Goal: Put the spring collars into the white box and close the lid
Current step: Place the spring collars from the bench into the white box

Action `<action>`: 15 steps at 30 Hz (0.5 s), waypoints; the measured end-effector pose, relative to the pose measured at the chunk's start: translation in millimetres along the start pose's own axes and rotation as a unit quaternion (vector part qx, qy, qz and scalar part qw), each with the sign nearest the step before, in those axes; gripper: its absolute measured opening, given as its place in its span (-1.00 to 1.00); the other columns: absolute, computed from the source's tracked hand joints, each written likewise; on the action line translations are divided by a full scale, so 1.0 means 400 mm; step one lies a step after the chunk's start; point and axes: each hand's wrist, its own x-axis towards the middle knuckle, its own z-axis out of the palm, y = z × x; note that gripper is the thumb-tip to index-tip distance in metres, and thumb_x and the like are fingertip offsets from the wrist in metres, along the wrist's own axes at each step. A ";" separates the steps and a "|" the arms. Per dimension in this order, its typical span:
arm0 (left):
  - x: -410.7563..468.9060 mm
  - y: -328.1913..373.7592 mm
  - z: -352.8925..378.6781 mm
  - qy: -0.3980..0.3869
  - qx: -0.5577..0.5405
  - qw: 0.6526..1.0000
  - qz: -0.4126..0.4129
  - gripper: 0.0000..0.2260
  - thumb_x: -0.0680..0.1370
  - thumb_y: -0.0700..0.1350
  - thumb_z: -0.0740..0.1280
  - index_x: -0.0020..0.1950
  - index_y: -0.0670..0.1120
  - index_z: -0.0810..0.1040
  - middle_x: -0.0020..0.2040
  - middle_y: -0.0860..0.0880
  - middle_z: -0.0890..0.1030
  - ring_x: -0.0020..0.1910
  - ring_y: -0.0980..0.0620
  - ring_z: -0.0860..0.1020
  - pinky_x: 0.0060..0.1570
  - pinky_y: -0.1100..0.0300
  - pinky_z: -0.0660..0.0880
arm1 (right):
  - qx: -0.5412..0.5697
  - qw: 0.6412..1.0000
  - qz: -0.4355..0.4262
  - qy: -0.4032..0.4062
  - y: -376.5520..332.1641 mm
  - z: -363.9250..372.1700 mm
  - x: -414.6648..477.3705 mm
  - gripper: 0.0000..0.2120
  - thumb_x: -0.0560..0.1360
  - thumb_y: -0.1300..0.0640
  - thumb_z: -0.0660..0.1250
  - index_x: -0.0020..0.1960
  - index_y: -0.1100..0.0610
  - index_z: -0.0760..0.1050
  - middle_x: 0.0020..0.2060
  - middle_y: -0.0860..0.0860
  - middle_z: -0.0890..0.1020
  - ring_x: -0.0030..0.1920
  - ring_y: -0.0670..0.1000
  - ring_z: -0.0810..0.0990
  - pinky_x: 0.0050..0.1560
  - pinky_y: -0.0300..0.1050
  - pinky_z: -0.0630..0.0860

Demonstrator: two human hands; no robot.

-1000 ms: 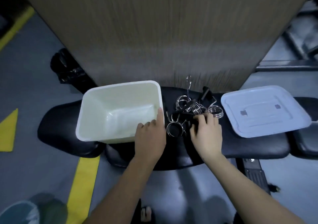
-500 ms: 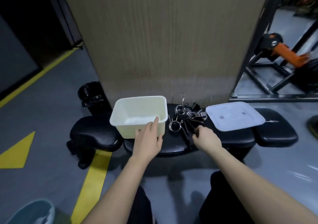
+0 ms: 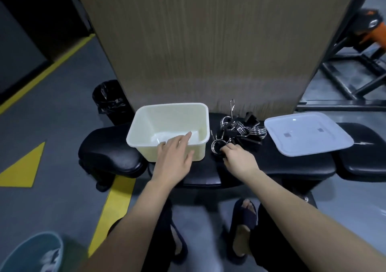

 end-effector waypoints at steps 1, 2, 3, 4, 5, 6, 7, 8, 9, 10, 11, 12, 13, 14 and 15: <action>0.016 -0.011 0.024 -0.004 0.007 1.000 0.004 -0.56 0.60 0.03 0.24 0.48 -0.01 0.36 0.28 0.00 0.54 0.30 -0.03 0.45 0.33 -0.13 0.26 | -0.019 1.000 -0.016 -0.019 0.011 0.024 0.023 -0.67 0.57 0.19 0.23 0.32 0.08 0.46 0.26 -0.01 0.51 0.22 0.12 0.50 -0.01 0.05 0.57; 0.030 -0.020 0.046 -0.012 0.015 1.000 0.006 -0.59 0.61 0.06 0.23 0.45 0.01 0.39 0.27 0.01 0.56 0.28 -0.03 0.47 0.33 -0.14 0.24 | -0.044 0.998 -0.029 -0.036 0.019 0.044 0.042 -0.65 0.55 0.22 0.24 0.33 0.08 0.45 0.25 -0.01 0.50 0.22 0.12 0.51 -0.04 0.03 0.56; 0.039 -0.025 0.065 -0.019 0.028 0.999 0.009 -0.62 0.62 0.10 0.20 0.40 0.02 0.44 0.23 0.03 0.58 0.24 -0.03 0.48 0.31 -0.13 0.24 | -0.072 0.996 -0.039 -0.045 0.026 0.060 0.057 -0.65 0.54 0.25 0.26 0.31 0.09 0.46 0.23 0.00 0.50 0.20 0.11 0.51 -0.09 0.01 0.54; 0.044 -0.028 0.083 -0.018 0.040 0.999 0.015 -0.65 0.62 0.12 0.18 0.33 0.03 0.49 0.15 0.05 0.60 0.17 -0.04 0.50 0.26 -0.11 0.25 | -0.096 0.993 -0.046 -0.048 0.030 0.072 0.068 -0.67 0.53 0.28 0.26 0.29 0.11 0.48 0.20 0.02 0.51 0.19 0.11 0.51 -0.13 -0.01 0.50; 0.046 -0.029 0.098 -0.010 0.050 0.999 0.018 -0.69 0.62 0.13 0.17 0.25 0.03 0.53 0.07 0.07 0.61 0.09 -0.04 0.51 0.19 -0.08 0.28 | -0.110 0.991 -0.055 -0.042 0.032 0.079 0.076 -0.69 0.53 0.32 0.26 0.25 0.14 0.50 0.18 0.05 0.51 0.18 0.12 0.52 -0.15 -0.01 0.48; 0.048 -0.030 0.108 0.005 0.057 0.998 0.019 -0.71 0.62 0.13 0.17 0.18 0.03 0.56 -0.01 0.07 0.60 0.02 -0.05 0.52 0.13 -0.06 0.30 | -0.110 0.991 -0.067 -0.032 0.033 0.080 0.084 -0.72 0.52 0.33 0.25 0.20 0.16 0.51 0.16 0.07 0.52 0.17 0.13 0.53 -0.14 0.01 0.49; 0.050 -0.031 0.113 0.015 0.061 0.998 0.014 -0.73 0.62 0.13 0.17 0.14 0.03 0.57 -0.06 0.07 0.59 -0.03 -0.05 0.52 0.08 -0.05 0.31 | -0.100 0.991 -0.081 -0.022 0.034 0.074 0.091 -0.75 0.52 0.33 0.25 0.17 0.17 0.52 0.13 0.08 0.54 0.17 0.14 0.54 -0.15 0.02 0.50; 0.050 -0.033 0.116 0.021 0.063 0.998 0.012 -0.74 0.62 0.13 0.17 0.11 0.04 0.57 -0.08 0.08 0.58 -0.06 -0.04 0.52 0.05 -0.04 0.30 | -0.083 0.992 -0.094 -0.011 0.036 0.065 0.097 -0.78 0.53 0.32 0.25 0.13 0.17 0.53 0.10 0.08 0.55 0.16 0.14 0.54 -0.16 0.04 0.51; 0.049 -0.035 0.117 0.019 0.063 0.998 0.012 -0.74 0.63 0.13 0.16 0.10 0.05 0.57 -0.09 0.09 0.58 -0.07 -0.03 0.51 0.04 -0.02 0.29 | -0.062 0.993 -0.103 0.005 0.039 0.053 0.103 -0.82 0.54 0.29 0.25 0.11 0.15 0.53 0.07 0.06 0.55 0.14 0.13 0.55 -0.19 0.04 0.52; 0.049 -0.038 0.116 0.015 0.059 0.998 0.015 -0.74 0.63 0.14 0.15 0.09 0.06 0.56 -0.09 0.10 0.57 -0.07 -0.02 0.50 0.03 -0.01 0.28 | -0.038 0.993 -0.108 0.020 0.043 0.040 0.106 -0.85 0.55 0.25 0.26 0.08 0.13 0.53 0.05 0.03 0.55 0.11 0.11 0.57 -0.21 0.04 0.53; 0.048 -0.039 0.111 0.008 0.051 0.999 0.016 -0.74 0.63 0.15 0.14 0.09 0.08 0.55 -0.09 0.11 0.56 -0.07 0.00 0.49 0.03 0.00 0.27 | -0.007 0.994 -0.107 0.032 0.049 0.024 0.107 -0.88 0.57 0.20 0.27 0.08 0.10 0.53 0.03 0.00 0.55 0.08 0.10 0.58 -0.21 0.04 0.54; 0.050 -0.039 0.104 -0.001 0.042 0.999 0.013 -0.74 0.63 0.16 0.13 0.09 0.08 0.55 -0.09 0.13 0.56 -0.06 0.01 0.49 0.04 0.01 0.26 | 0.030 0.994 -0.102 0.039 0.056 0.005 0.106 -0.88 0.59 0.15 0.28 0.08 0.09 0.55 0.02 -0.01 0.56 0.05 0.09 0.59 -0.19 0.03 0.55; 0.052 -0.037 0.099 -0.010 0.039 0.999 0.007 -0.73 0.63 0.17 0.12 0.09 0.09 0.54 -0.08 0.13 0.56 -0.05 0.02 0.48 0.04 0.01 0.26 | 0.068 0.992 -0.096 0.045 0.063 -0.018 0.105 -0.87 0.59 0.12 0.30 0.09 0.10 0.58 0.01 -0.01 0.58 0.03 0.09 0.61 -0.16 0.03 0.56; 0.055 -0.035 0.097 -0.018 0.041 0.999 0.003 -0.72 0.63 0.18 0.10 0.10 0.09 0.54 -0.07 0.13 0.56 -0.03 0.02 0.48 0.04 0.01 0.26 | 0.103 0.989 -0.092 0.049 0.073 -0.039 0.103 -0.86 0.57 0.11 0.34 0.09 0.11 0.60 -0.01 -0.01 0.60 0.00 0.11 0.63 -0.13 0.03 0.57; 0.057 -0.032 0.094 -0.026 0.045 0.999 0.001 -0.70 0.63 0.19 0.08 0.10 0.09 0.53 -0.06 0.13 0.56 -0.02 0.02 0.48 0.05 0.00 0.26 | 0.130 0.986 -0.090 0.056 0.084 -0.061 0.100 -0.86 0.56 0.12 0.37 0.08 0.13 0.61 -0.03 0.01 0.61 -0.03 0.13 0.64 -0.10 0.04 0.57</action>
